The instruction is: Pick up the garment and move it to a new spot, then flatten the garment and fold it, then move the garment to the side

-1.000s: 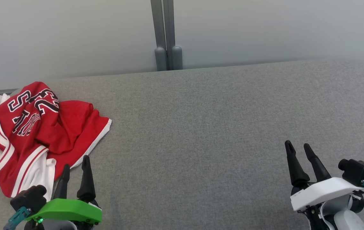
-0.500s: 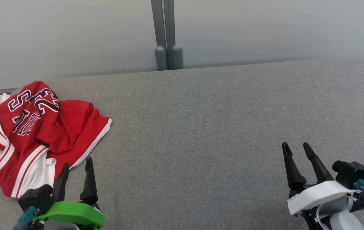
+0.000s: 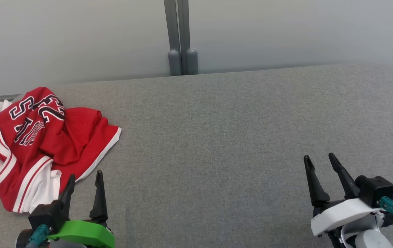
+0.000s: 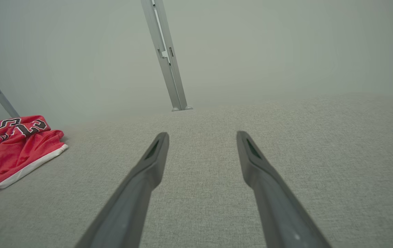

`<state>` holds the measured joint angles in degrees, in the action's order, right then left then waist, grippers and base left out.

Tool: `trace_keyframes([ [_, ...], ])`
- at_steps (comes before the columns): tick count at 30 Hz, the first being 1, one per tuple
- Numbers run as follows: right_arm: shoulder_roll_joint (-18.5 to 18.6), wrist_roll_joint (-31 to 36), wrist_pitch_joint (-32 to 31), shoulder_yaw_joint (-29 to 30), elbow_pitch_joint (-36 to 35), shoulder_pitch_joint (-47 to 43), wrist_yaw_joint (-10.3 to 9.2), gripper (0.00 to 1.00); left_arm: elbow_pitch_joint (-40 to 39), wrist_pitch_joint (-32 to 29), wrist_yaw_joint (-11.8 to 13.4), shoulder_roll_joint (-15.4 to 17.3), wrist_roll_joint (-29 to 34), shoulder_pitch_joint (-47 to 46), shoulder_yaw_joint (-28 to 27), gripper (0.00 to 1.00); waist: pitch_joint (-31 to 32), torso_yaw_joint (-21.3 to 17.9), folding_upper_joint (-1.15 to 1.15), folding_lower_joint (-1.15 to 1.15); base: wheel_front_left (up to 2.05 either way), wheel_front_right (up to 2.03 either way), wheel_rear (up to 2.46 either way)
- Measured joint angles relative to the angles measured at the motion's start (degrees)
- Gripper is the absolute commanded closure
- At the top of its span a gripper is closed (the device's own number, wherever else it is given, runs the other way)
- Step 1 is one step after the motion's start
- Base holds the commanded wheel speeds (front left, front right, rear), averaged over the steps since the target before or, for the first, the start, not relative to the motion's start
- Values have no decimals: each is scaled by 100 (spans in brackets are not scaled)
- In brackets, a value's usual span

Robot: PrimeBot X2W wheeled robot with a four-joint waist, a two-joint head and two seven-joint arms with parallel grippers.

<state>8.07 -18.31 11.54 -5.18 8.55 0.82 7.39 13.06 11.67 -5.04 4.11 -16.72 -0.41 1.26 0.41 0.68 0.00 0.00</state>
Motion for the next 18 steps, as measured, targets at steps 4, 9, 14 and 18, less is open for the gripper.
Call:
trace_keyframes([
  [4,-3,168,52,-1,-20,-4,1,0,-3,30,0,7,223,19,5,0,6,-1,0,0,0,0,0],
  [9,-7,403,101,4,-24,-40,1,0,15,88,0,24,420,50,-12,0,4,-6,0,0,0,0,0],
  [14,-27,537,168,94,-9,-68,8,0,36,154,9,27,635,59,-81,0,2,3,0,0,0,0,0],
  [18,-48,642,203,224,27,-133,8,0,88,199,9,27,747,65,-143,0,0,14,0,0,0,0,0],
])
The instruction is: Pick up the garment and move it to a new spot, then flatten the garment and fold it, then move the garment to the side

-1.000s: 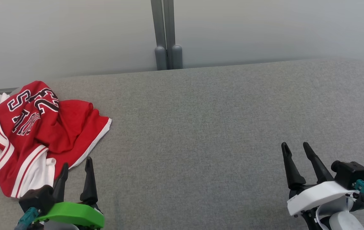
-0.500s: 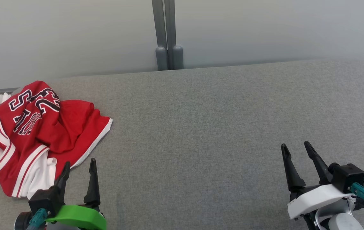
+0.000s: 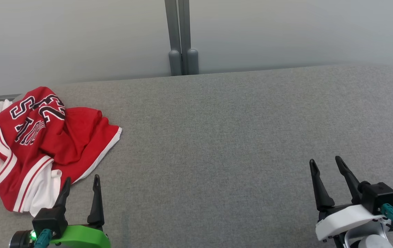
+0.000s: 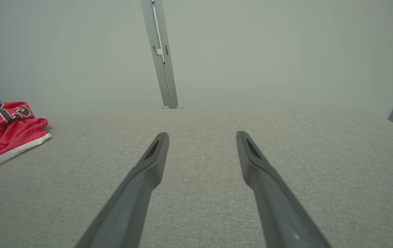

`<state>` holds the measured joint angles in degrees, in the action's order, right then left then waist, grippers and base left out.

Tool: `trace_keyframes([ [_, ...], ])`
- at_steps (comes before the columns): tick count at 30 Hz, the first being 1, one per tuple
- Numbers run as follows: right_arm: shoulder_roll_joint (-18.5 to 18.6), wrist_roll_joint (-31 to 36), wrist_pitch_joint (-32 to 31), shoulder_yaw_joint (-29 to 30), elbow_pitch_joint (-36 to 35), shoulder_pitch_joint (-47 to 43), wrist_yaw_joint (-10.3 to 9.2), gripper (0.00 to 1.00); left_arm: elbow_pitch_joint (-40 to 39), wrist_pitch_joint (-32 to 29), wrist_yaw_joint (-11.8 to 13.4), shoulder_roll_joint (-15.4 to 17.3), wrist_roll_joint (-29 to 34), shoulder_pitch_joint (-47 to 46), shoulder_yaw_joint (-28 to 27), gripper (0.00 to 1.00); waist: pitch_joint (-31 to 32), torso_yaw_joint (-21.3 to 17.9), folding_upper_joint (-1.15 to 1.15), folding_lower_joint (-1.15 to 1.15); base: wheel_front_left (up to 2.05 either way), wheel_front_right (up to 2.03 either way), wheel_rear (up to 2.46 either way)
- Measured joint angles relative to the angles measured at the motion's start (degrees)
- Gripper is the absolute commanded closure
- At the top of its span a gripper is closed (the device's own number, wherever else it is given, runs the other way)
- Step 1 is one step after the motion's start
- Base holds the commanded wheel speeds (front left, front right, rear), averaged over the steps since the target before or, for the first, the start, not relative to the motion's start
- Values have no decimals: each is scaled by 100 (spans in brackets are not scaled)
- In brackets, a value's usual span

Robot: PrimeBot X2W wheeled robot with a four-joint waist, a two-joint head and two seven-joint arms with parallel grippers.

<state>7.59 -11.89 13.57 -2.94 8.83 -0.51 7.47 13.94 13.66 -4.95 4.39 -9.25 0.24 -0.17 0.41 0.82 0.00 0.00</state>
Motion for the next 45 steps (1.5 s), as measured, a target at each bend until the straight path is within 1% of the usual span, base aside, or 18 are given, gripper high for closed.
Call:
trace_keyframes([
  [14,-2,536,144,56,8,-36,1,0,3,140,-1,-2,614,66,-83,0,21,-18,0,0,0,0,0],
  [29,-82,405,147,191,56,-44,1,0,48,147,-66,-37,532,72,-198,0,56,-52,0,0,0,0,0],
  [34,-79,401,147,223,51,-54,1,0,68,147,-102,-53,523,70,-192,0,61,-6,0,0,0,0,0],
  [39,-86,399,148,289,11,-180,1,0,88,148,-134,-98,489,25,-75,0,80,234,0,0,0,0,0],
  [41,-93,399,148,260,7,-221,1,0,85,147,-143,-111,466,5,-63,0,87,390,0,0,0,0,0],
  [45,-103,385,148,153,15,-238,1,0,70,147,-125,-122,333,8,-115,0,106,841,0,0,0,0,0],
])
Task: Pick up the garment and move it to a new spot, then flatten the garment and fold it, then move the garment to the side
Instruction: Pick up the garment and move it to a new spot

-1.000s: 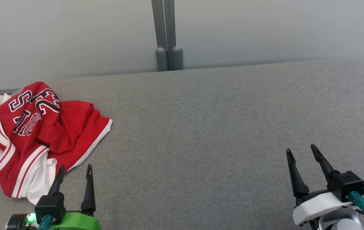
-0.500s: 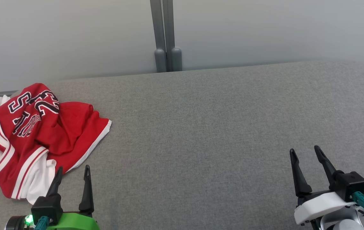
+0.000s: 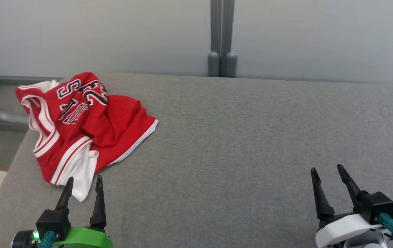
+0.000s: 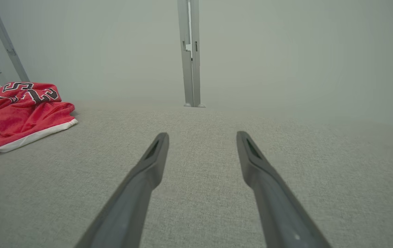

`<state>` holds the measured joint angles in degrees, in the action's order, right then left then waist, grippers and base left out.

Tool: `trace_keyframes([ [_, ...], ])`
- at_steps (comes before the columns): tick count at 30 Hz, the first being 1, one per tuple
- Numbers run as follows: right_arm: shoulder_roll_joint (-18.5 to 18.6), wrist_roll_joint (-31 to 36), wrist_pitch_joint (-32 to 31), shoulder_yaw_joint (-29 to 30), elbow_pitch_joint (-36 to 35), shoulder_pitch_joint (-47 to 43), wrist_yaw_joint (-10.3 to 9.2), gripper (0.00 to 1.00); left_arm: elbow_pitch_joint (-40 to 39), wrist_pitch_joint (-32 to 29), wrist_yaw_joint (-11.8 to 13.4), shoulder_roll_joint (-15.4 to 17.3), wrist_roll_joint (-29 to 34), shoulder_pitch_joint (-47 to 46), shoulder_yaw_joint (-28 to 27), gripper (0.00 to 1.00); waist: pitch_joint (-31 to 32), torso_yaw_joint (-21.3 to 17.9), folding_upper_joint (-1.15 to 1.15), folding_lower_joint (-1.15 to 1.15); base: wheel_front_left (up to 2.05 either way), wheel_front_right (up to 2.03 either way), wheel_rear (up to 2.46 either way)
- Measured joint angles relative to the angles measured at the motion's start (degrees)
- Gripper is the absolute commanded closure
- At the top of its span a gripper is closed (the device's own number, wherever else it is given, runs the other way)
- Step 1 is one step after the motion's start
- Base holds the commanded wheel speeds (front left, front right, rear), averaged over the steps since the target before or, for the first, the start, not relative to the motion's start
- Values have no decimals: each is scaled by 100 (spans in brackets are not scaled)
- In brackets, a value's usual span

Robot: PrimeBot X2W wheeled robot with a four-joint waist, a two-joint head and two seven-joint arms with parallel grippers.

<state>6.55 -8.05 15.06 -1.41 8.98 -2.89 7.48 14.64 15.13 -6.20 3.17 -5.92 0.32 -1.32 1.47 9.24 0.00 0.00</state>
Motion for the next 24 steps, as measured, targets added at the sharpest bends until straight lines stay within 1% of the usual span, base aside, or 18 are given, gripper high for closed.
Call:
trace_keyframes([
  [8,-37,-90,0,-450,102,313,0,0,-59,0,25,-12,-32,107,-104,0,58,1038,0,0,0,0,0],
  [12,-43,-165,0,-601,167,351,0,0,-112,0,21,-13,-53,113,-183,0,70,1410,0,0,0,0,0],
  [16,-20,-197,0,-635,97,448,0,0,-137,0,-34,5,-68,-48,-131,0,4,1534,0,0,0,0,0],
  [18,78,-196,0,-654,46,499,0,0,-109,0,-62,30,-149,-431,-53,0,-78,1550,0,0,0,0,0],
  [20,221,-191,0,-683,-13,654,0,0,120,-25,-90,112,-287,-882,103,0,-197,1558,0,0,0,0,0],
  [23,441,-177,0,-758,-85,952,0,0,437,-410,-108,282,-591,-1638,420,0,-413,1563,0,0,0,0,0],
  [24,528,-176,0,-810,-104,1065,0,0,519,-587,-109,380,-786,-1979,627,0,-510,1561,0,0,0,0,0],
])
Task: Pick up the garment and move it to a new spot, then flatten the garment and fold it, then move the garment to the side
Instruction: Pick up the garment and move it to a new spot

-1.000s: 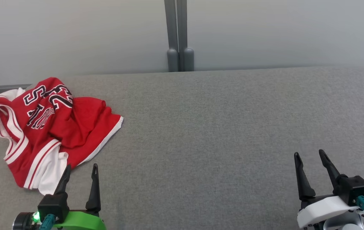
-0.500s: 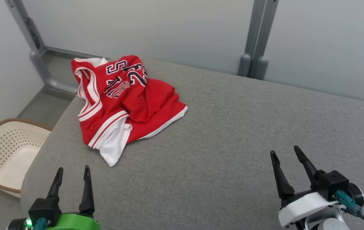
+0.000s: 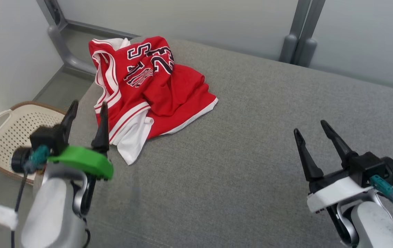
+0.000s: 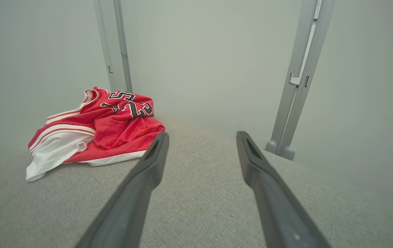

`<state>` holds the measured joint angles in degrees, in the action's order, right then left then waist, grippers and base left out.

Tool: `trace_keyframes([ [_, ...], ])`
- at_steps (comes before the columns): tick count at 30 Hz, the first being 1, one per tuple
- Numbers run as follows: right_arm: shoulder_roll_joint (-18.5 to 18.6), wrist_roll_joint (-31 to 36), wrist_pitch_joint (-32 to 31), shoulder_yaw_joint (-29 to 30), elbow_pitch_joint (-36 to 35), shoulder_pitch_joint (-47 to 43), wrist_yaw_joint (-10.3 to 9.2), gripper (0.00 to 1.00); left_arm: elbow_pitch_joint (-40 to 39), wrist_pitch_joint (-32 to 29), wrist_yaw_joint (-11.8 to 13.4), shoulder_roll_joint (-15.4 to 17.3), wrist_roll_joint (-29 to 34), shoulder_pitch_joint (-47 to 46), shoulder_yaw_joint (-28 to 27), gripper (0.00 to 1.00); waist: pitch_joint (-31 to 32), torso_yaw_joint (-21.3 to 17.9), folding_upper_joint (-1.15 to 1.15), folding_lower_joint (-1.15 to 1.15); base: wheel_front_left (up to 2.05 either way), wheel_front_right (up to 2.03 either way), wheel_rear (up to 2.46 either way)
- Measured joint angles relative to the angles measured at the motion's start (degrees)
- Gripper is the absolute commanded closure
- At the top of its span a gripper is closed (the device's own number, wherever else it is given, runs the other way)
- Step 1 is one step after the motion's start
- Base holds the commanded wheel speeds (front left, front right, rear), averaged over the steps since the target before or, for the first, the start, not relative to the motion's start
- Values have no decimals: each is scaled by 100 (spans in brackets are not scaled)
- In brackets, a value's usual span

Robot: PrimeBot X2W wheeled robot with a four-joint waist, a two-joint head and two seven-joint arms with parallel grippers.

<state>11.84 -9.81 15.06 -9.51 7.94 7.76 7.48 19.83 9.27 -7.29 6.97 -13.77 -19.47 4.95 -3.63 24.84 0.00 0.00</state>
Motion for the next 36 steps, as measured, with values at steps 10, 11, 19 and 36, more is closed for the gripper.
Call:
trace_keyframes([
  [10,692,-13,0,-655,-147,1057,0,0,1428,-1577,-25,853,-1958,-2861,1354,0,-1374,-347,0,0,0,0,0],
  [11,728,-18,0,-682,-170,1094,0,0,1593,-1722,-25,882,-2137,-3030,1430,0,-1520,-423,0,-1,0,0,0],
  [19,826,-43,0,-720,-215,1129,0,0,2851,-2216,-25,1100,-2550,-3559,1873,0,-2278,-1079,0,-1,0,0,0],
  [36,356,-59,0,-514,41,587,0,0,4075,-743,75,1225,-2459,-3782,1827,100,-2116,-1643,0,0,0,0,0],
])
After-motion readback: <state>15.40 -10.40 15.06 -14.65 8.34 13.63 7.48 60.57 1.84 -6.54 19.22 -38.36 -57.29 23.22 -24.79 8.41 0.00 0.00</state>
